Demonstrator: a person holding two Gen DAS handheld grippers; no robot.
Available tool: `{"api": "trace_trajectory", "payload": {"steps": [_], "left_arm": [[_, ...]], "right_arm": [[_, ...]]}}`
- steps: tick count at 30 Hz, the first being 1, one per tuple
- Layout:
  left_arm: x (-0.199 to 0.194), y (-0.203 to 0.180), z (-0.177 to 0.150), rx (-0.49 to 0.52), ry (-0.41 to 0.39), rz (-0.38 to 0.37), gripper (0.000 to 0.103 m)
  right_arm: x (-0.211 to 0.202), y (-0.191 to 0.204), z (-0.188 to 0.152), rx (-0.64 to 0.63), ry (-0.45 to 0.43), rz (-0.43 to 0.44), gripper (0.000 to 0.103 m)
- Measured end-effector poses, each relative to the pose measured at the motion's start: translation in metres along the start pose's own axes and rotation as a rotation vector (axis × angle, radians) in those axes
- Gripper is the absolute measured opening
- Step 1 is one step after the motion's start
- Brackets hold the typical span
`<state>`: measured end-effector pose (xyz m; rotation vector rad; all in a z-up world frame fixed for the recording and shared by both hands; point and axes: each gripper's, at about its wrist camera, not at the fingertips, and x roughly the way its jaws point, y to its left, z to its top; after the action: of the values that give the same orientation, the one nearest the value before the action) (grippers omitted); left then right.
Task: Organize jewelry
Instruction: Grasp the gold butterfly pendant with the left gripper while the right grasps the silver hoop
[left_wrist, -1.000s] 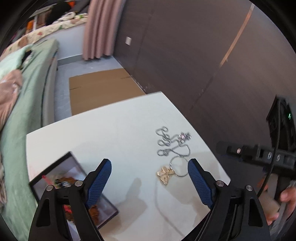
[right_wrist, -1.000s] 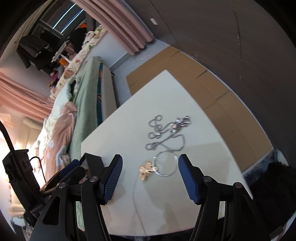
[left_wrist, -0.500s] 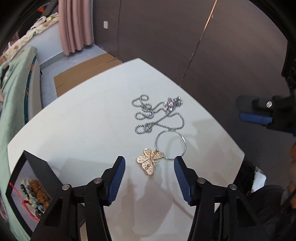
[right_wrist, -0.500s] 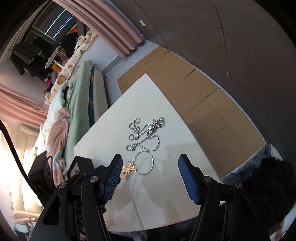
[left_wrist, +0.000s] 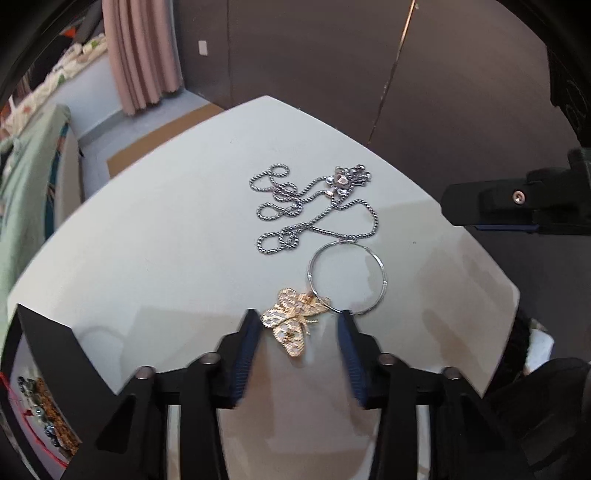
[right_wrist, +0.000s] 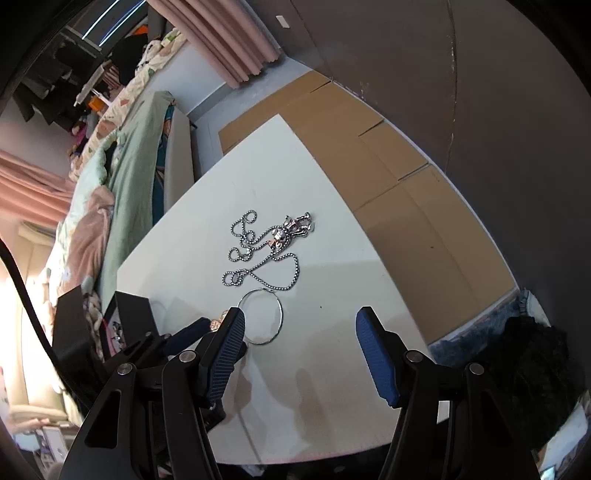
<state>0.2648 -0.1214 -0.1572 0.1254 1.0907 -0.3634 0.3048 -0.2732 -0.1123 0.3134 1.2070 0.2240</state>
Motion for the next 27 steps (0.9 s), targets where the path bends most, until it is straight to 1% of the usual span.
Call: {"api": "trace_trajectory", "payload": {"steps": [1, 3, 5, 11, 20, 27], "left_arm": [[-0.001, 0.002, 0.0, -0.004, -0.003, -0.003, 0.033], [-0.002, 0.009, 0.0, -0.038, -0.005, -0.042, 0.033], [-0.005, 0.013, 0.0, -0.056, -0.004, -0.048, 0.033], [-0.034, 0.028, 0.006, -0.081, -0.07, -0.04, 0.033], [-0.065, 0.066, 0.002, -0.155, -0.134, -0.024, 0.033], [-0.084, 0.092, -0.007, -0.203, -0.171, -0.009, 0.033]], "right_arm": [[0.003, 0.001, 0.0, 0.0, 0.005, -0.001, 0.063], [0.007, 0.004, 0.0, -0.003, 0.015, 0.001, 0.063], [0.011, 0.01, 0.0, -0.018, 0.022, -0.005, 0.063], [0.021, 0.025, -0.002, -0.043, 0.038, -0.02, 0.063], [0.038, 0.04, -0.004, -0.091, 0.058, -0.094, 0.063], [0.056, 0.06, -0.009, -0.145, 0.087, -0.152, 0.063]]}}
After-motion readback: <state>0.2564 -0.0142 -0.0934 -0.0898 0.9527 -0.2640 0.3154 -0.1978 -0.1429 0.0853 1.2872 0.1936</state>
